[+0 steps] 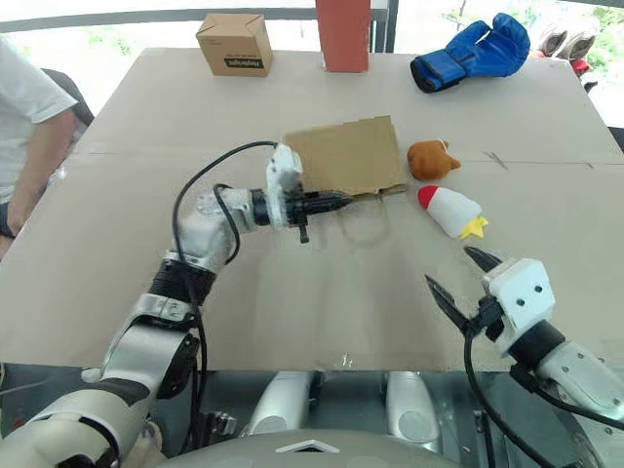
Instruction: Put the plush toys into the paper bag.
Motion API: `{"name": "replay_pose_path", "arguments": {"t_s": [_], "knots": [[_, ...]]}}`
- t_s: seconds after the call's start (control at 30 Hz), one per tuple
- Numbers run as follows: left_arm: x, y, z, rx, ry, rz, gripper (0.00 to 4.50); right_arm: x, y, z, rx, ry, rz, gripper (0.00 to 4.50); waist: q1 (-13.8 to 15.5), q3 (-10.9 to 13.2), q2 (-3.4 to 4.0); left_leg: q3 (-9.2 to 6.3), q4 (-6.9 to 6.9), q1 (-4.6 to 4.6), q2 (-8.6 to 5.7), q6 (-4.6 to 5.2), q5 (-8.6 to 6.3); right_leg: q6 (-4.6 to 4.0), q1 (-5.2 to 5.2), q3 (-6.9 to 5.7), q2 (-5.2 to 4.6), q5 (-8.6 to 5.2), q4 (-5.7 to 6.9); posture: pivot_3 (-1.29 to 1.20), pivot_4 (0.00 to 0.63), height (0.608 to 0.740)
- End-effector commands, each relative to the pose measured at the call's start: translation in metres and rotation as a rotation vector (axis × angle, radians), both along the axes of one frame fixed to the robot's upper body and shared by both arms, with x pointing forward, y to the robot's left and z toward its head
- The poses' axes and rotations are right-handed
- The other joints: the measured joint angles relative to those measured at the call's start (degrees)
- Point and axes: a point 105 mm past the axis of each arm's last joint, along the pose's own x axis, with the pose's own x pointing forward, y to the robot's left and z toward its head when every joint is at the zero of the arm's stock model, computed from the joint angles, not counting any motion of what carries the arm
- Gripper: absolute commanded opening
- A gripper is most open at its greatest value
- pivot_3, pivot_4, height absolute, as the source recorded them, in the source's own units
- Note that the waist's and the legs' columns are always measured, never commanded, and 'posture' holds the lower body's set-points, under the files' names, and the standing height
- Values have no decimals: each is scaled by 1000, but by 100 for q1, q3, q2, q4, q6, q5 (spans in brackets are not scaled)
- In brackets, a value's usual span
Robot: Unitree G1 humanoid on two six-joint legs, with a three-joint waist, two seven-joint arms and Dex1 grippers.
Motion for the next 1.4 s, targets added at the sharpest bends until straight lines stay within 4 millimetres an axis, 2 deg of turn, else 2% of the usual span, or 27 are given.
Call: {"name": "replay_pose_path", "arguments": {"t_s": [0.03, 0.1, 0.2, 0.3, 0.37, 0.5, 0.63, 0.73, 0.8, 0.9, 1.1, 1.2, 1.27, 1.33, 1.4], "knots": [[-33, 0, 38, -140, 190, -145, 0, 14, 17, 1, 23, -8, 27, 2174, -45, -1, 7, -1, 4, 2, 0, 0, 0, -1, 1, 1, 1, 0, 8, 0, 150, 740], [-41, 3, 43, -152, 232, -151, 0, 26, 23, 1, 35, -14, 20, 1163, -64, -1, 10, -8, 5, 15, 4, 0, 0, -1, 8, 2, 10, -2, 16, 0, 150, 740], [-51, 10, 51, -174, 289, -137, 0, 57, 55, -3, 32, 2, 104, 47, -96, 8, 7, -10, 8, 33, 4, -1, 0, -1, 10, 15, 18, -2, 25, 0, 150, 740], [-55, 11, 55, -180, 304, -108, 0, 82, 77, -10, 17, 21, 148, 47, -32, 14, 4, -22, 8, 50, 0, -2, 1, -1, 17, 18, 22, -3, 36, 0, 150, 740], [-56, 10, 61, -216, 322, -90, 0, 93, 93, -22, 5, 57, 194, 47, -1, 14, 2, -26, 5, 51, -2, -2, 1, -4, 26, 13, 23, -3, 35, 0, 150, 740], [-55, 7, 73, -280, 336, -53, 0, 106, 119, -35, 3, 90, 279, 47, 14, 18, -3, -23, 2, 58, -7, -2, 0, -11, 37, 15, 19, 2, 23, 0, 150, 740], [-48, 14, 92, -409, 373, -4, 0, 121, 125, -51, -25, 100, 283, 47, -7, 20, -4, -22, 0, 64, -5, -3, 1, -11, 36, 17, 21, 3, 32, 0, 150, 740], [-32, 32, 113, -542, 402, 75, 0, 127, 122, -69, -78, 116, 274, 47, -12, 21, -7, -23, 1, 68, -5, -3, 1, -10, 38, 17, 22, 3, 36, 0, 150, 740], [-23, 45, 125, -620, 419, 136, 0, 129, 121, -73, -73, 118, 270, 47, -29, 22, -8, -22, 0, 76, -5, -3, 1, -10, 43, 19, 22, 3, 36, 0, 150, 740], [-19, 54, 131, -649, 434, 177, 0, 130, 119, -74, -73, 111, 276, 47, -44, 22, -9, -21, -4, 87, -6, -4, 1, -10, 53, 21, 22, 3, 35, 0, 150, 740], [-28, 47, 114, -520, 411, 202, 0, 132, 117, -31, -36, -44, 338, 47, -44, 28, -14, -19, -8, 87, -6, -5, 1, -11, 52, 25, 23, 4, 35, 0, 150, 740], [-26, 46, 109, -490, 397, 224, 0, 120, 115, -8, -10, -68, 415, 875, -21, 32, -15, -19, -8, 85, -7, -7, 2, -11, 52, 25, 22, 4, 33, 0, 150, 740], [-24, 45, 108, -487, 390, 237, 0, 113, 107, 7, -11, -98, 416, 1725, -6, 33, -16, -19, -9, 85, -8, -7, 2, -11, 52, 25, 21, 4, 31, 0, 150, 740], [-22, 46, 107, -490, 384, 254, 0, 101, 95, 26, 8, -117, 413, 2770, 2, 32, -17, -19, -12, 86, -7, -8, 2, -12, 52, 24, 21, 3, 29, 0, 150, 740], [-20, 45, 105, -492, 380, 263, 0, 88, 86, 36, 18, -109, 417, 3688, 34, 34, -14, -19, -16, 86, -7, -8, 2, -12, 51, 24, 21, 3, 27, 0, 150, 740]]}}
